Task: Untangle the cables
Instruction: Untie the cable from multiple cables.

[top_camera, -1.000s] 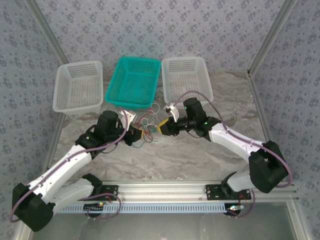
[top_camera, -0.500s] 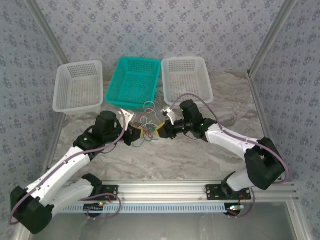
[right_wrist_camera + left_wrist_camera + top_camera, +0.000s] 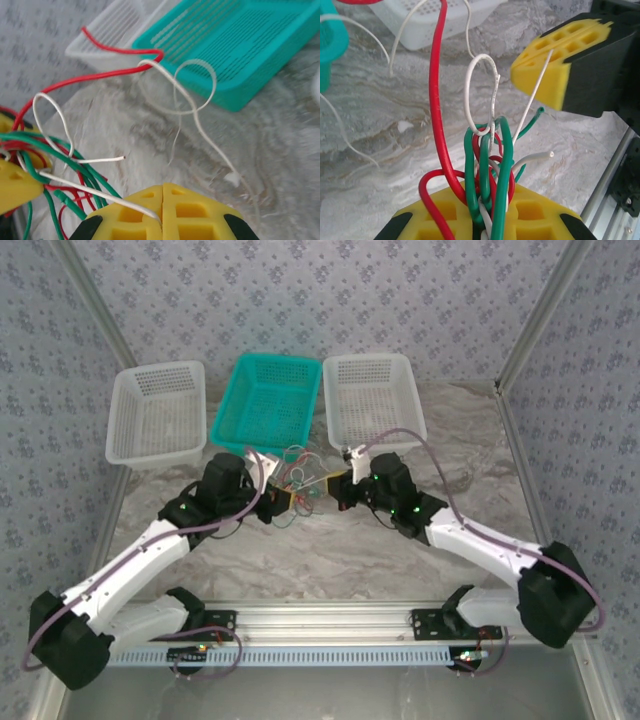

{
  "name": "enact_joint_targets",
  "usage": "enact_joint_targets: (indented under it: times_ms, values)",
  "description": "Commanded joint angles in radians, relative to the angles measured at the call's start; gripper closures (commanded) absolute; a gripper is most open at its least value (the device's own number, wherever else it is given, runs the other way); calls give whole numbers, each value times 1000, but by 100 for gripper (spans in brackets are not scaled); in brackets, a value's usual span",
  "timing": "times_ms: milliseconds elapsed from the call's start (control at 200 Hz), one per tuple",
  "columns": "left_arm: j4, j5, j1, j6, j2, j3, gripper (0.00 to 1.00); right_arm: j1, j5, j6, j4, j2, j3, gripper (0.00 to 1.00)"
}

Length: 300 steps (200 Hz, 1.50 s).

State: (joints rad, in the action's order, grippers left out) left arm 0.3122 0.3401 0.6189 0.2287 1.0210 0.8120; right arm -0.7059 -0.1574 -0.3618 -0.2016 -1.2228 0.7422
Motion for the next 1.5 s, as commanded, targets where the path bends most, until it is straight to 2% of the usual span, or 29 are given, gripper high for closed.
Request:
enact_joint_targets:
  times_ms: [0,110,205,295,410,455,610,745,889,929,964,1029,1064,1149,1269,1389,1494]
  values:
    - [227,-144,-22,11,-13,12,100,109,516,-162,78,70,-21,100]
    - [242,-171,-22,15,-15,19,98,132,629,-178,109,126,-64,100]
    - [243,-175,-22,18,-15,25,94,143,664,-192,122,172,-94,100]
    - [230,-159,-22,19,-17,25,93,150,623,-192,106,205,-113,100]
    - [242,-119,-24,16,19,40,94,165,459,-177,88,265,-106,100]
    - [242,-99,-22,23,47,42,93,166,411,-182,126,291,-64,100]
    - [183,-107,-21,81,157,-16,93,177,393,-161,174,375,69,100]
    - [59,-97,8,109,209,-110,93,207,335,-140,220,310,266,100]
    - [41,-134,19,132,251,-137,92,233,263,-131,176,227,425,100]
    - [47,-136,21,123,261,-130,86,240,237,-140,173,200,475,100]
    - [43,-138,26,121,255,-126,76,241,220,-148,176,175,505,100]
    - [42,-131,26,113,227,-111,68,240,188,-165,167,138,530,100]
    - [52,-133,26,102,201,-98,60,241,170,-176,165,117,539,100]
    - [103,-146,26,54,116,-51,35,240,113,-179,179,70,580,100]
    - [127,-110,23,-21,-36,29,14,229,38,-184,211,9,641,100]
    - [33,3,23,-79,-105,113,3,212,-22,-190,212,-33,690,100]
    - [-103,93,24,-109,-16,190,1,187,-36,-198,211,-58,717,100]
